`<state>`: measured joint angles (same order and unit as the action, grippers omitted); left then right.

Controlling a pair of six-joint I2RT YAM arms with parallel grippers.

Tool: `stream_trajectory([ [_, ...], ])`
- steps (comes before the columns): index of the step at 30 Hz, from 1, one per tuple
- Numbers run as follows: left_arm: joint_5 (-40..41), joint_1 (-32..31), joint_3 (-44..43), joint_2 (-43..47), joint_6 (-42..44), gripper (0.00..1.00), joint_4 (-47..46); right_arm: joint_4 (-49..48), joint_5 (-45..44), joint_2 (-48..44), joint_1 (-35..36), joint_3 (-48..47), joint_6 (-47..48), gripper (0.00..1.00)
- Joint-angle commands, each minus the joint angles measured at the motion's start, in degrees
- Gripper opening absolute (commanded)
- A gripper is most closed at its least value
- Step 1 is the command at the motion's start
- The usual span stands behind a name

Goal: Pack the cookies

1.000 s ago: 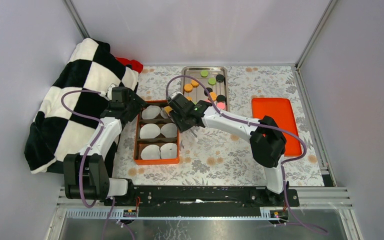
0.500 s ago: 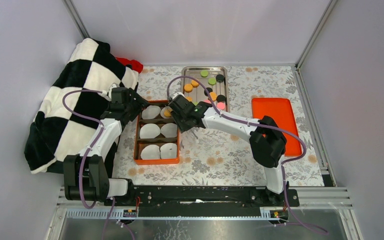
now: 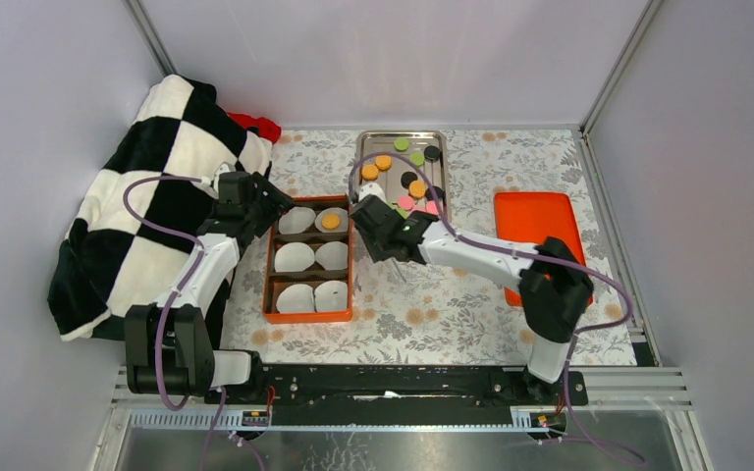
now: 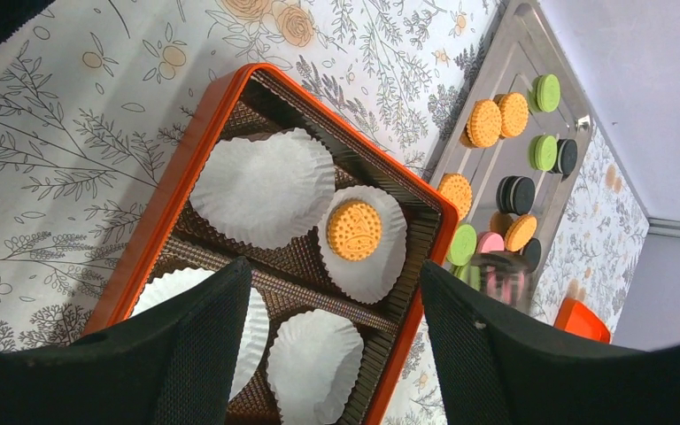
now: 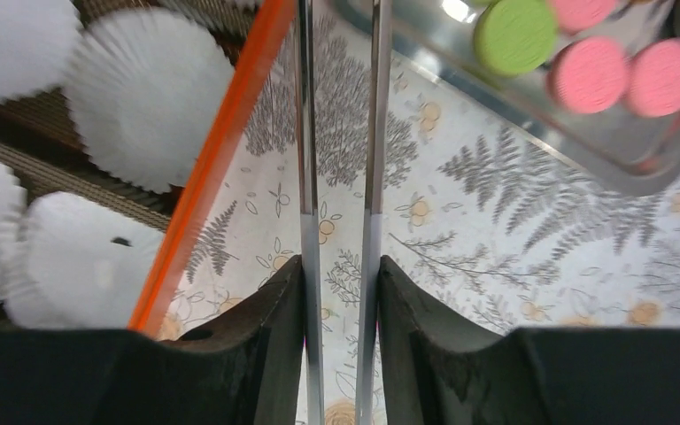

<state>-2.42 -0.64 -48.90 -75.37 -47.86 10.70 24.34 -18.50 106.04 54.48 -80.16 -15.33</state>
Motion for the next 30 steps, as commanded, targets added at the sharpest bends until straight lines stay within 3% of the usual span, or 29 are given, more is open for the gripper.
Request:
stream_trajectory([
  [1, -0.5, 0.2, 0.4, 1.3, 1.1, 0.74, -2.4, -3.2, -7.0, -11.7, -0.2, -2.7, 1.8, 0.23],
  [9, -1.8, 0.2, -0.1, 1.3, 0.8, 0.75, -2.9, 2.7, -15.3, -10.0, -1.2, -6.5, 4.4, 0.36],
  [23, -3.6, 0.2, -0.3, 1.5, 1.6, 0.75, -2.9, 4.4, -6.0, 4.6, -12.8, -16.7, 3.7, 0.38],
  [26, -3.4, 0.2, -0.3, 1.5, 1.8, 0.75, -3.0, 3.7, -4.7, 5.9, -14.0, -17.9, 4.4, 0.45],
  [30, -3.3, 0.1, -0.1, 1.3, 1.7, 0.75, -3.2, 4.2, -2.7, 8.1, -15.4, -19.9, 4.8, 0.46],
])
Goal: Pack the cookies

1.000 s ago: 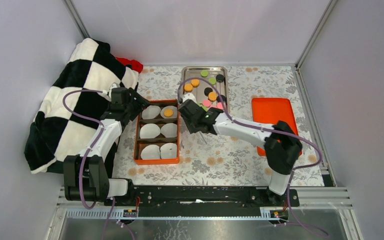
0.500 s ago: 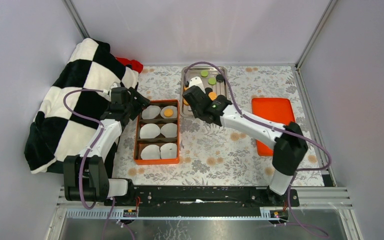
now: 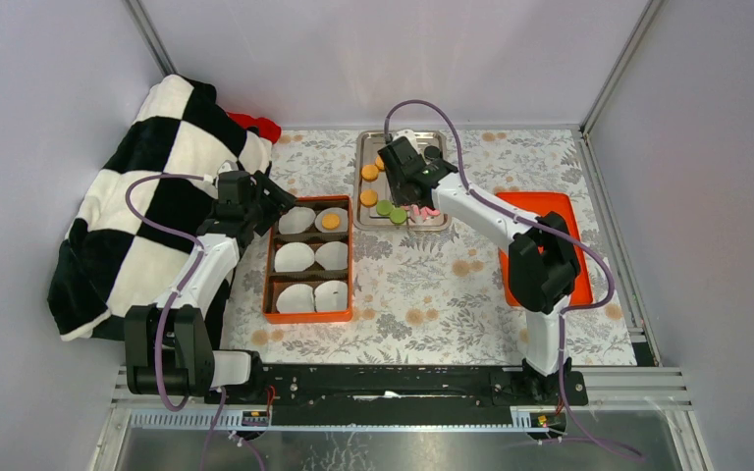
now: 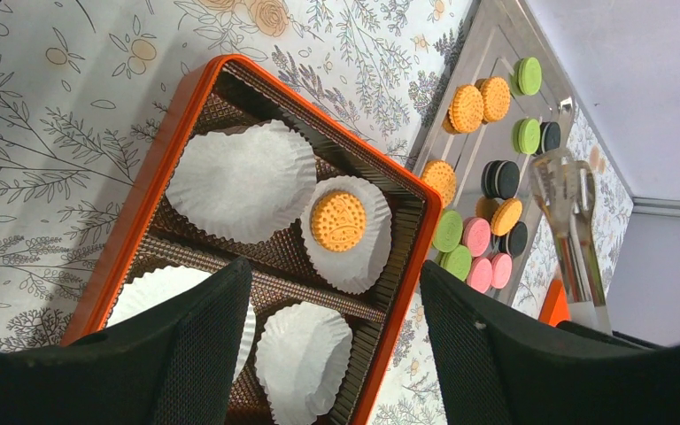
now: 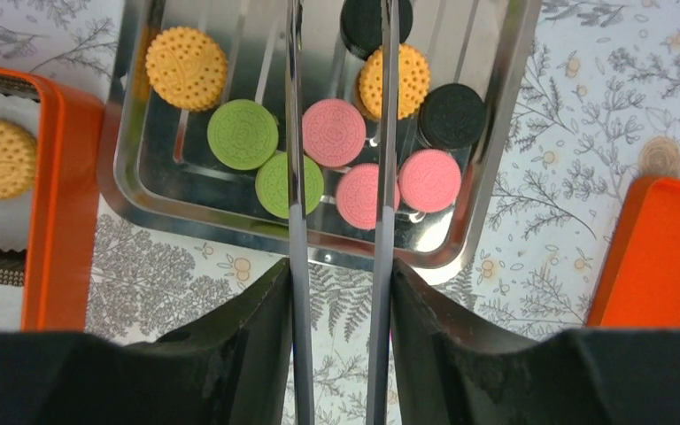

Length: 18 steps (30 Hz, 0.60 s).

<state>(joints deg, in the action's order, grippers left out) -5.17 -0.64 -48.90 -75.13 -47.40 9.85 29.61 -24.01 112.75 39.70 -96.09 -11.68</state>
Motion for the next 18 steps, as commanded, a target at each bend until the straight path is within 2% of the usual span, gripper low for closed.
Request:
stream_trajectory([
  [1, -0.6, 0.1, -0.1, 0.8, 1.3, 0.75, -2.4, -0.7, 3.5, 1.8, -0.8, -4.5, 1.1, 0.46],
  [10, -1.2, 0.2, 0.1, 0.0, 1.2, 0.75, -2.9, -0.1, 7.0, 5.7, -2.0, -6.7, 0.6, 0.47],
  [18, -1.2, 0.2, 0.0, 0.2, 1.2, 0.75, -2.8, -0.1, 7.9, 10.4, -3.1, -10.4, 0.4, 0.50],
])
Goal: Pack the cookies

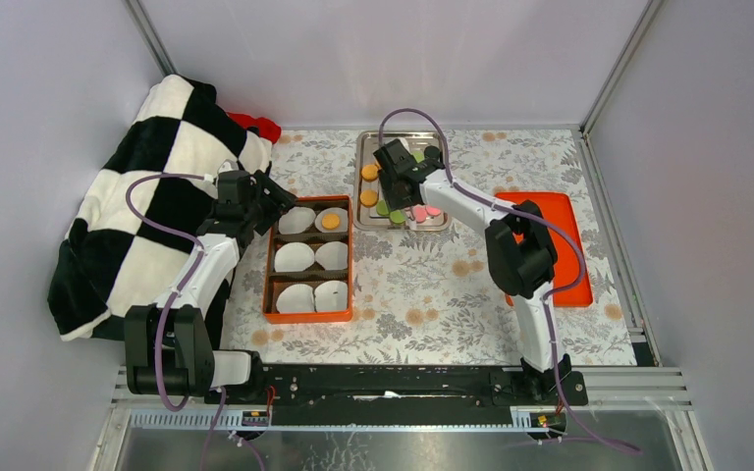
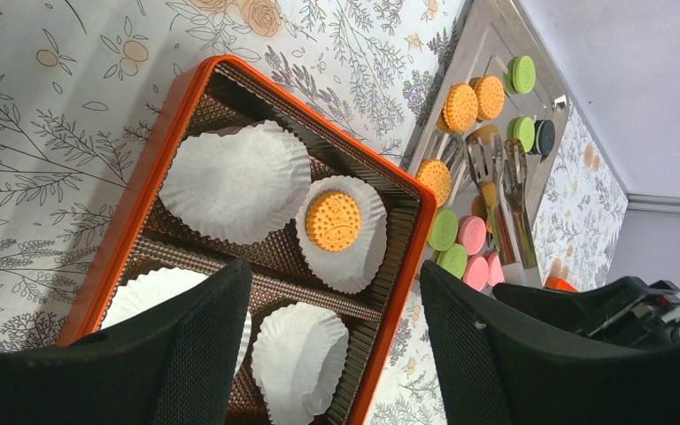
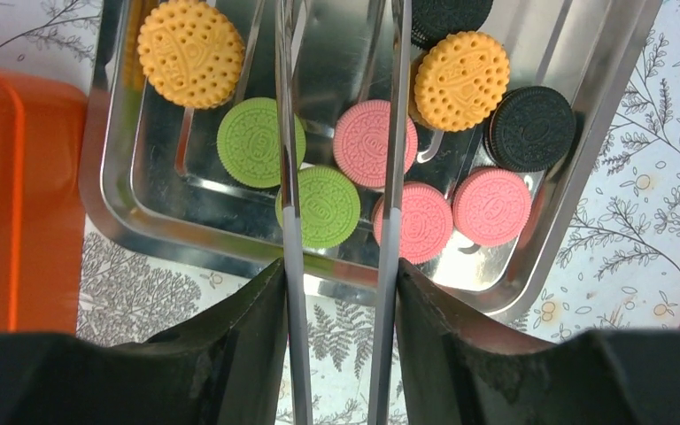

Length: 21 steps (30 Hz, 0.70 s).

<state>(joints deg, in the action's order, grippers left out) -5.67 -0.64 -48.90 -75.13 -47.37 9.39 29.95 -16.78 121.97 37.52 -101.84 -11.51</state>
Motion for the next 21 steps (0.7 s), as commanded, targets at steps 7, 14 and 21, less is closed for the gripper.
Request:
stream_trajectory([
  [7, -0.8, 0.2, -0.2, 0.4, 1.0, 0.75, -2.3, 0.2, 1.1, 5.4, -1.8, -9.8, 0.0, 0.51],
  [14, -0.8, 0.2, -0.1, 0.2, 1.0, 0.75, -2.2, 2.2, 2.1, 9.7, -2.2, -16.4, 0.1, 0.51],
  [21, -1.0, 0.2, 0.0, 0.4, 0.8, 0.75, -2.0, 3.9, 2.3, 11.2, -3.1, -19.7, -0.2, 0.45],
])
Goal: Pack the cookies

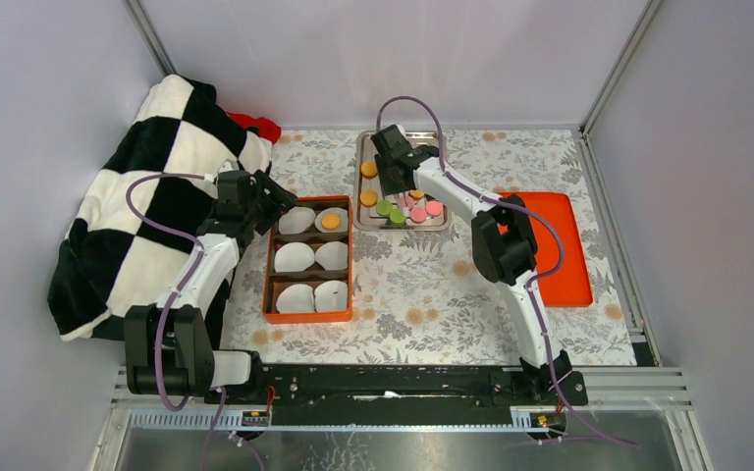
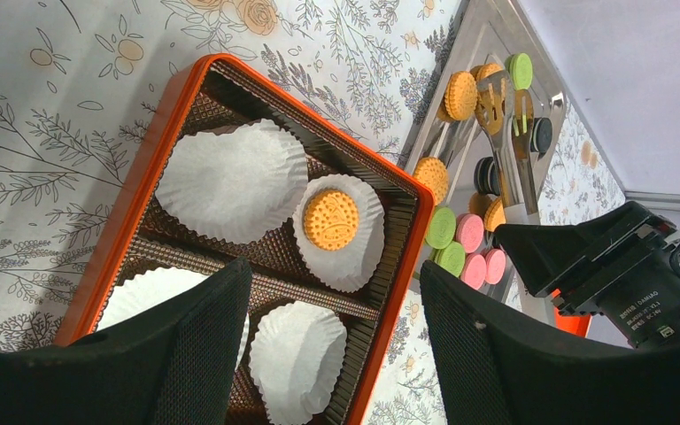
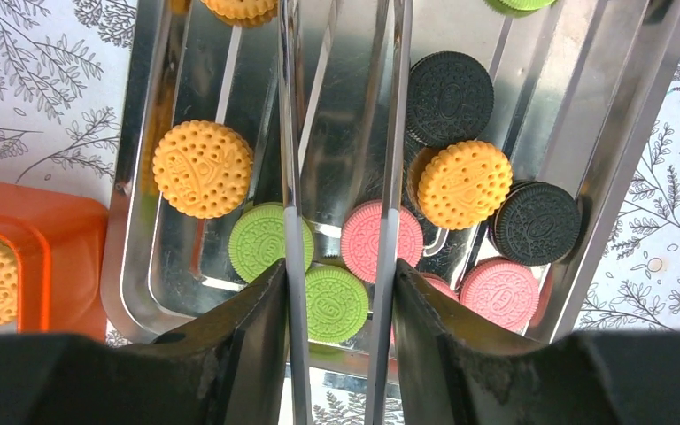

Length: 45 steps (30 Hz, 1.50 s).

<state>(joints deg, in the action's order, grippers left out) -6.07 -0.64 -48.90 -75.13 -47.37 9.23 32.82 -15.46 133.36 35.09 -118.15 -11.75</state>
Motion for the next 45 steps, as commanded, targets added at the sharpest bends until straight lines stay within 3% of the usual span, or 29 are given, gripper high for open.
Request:
stream_trajectory([
  [1, -0.6, 0.2, 0.0, 0.4, 0.8, 0.75, -1.9, 0.8, 1.0, -0.5, -0.7, -3.6, 0.2, 0.41],
  [5, -0.8, 0.2, -0.6, 0.7, 0.7, 0.75, -1.2, -0.3, 1.7, -2.7, -0.7, -3.6, 0.8, 0.29],
  [9, 0.2, 0.1, -1.8, 2.0, 0.8, 0.74, 0.3, -1.5, 3.1, -7.5, -0.6, -0.4, 0.4, 0.23],
  [17, 1.8, 0.2, -5.3, 3.0, 0.5, 0.74, 3.5, -3.6, 5.8, -19.9, 0.8, 9.6, -0.3, 0.19],
  [22, 5.8, 0.3, -12.4, 1.7, 0.1, 0.75, 8.9, -2.0, 5.7, -26.3, 5.7, 13.5, 0.2, 0.18],
  [25, 3.5, 3.2, -15.3, 0.6, -1.9, 0.76, 9.7, -0.7, 7.4, -28.1, 10.1, 14.8, 0.0, 0.18],
  [28, -1.3, 7.1, -16.1, -0.9, -4.1, 0.76, 9.4, 0.0, 9.5, -27.9, 15.7, 14.4, -0.3, 0.18],
  [32, -0.9, 8.0, -16.6, -0.6, -3.4, 0.76, 10.5, 0.9, 13.4, -25.3, 20.0, 11.3, -0.5, 0.20],
  [45, 2.6, 8.2, -15.8, 4.2, -0.2, 0.76, 11.8, 0.6, 11.7, -12.4, 21.2, 1.8, 1.6, 0.21],
])
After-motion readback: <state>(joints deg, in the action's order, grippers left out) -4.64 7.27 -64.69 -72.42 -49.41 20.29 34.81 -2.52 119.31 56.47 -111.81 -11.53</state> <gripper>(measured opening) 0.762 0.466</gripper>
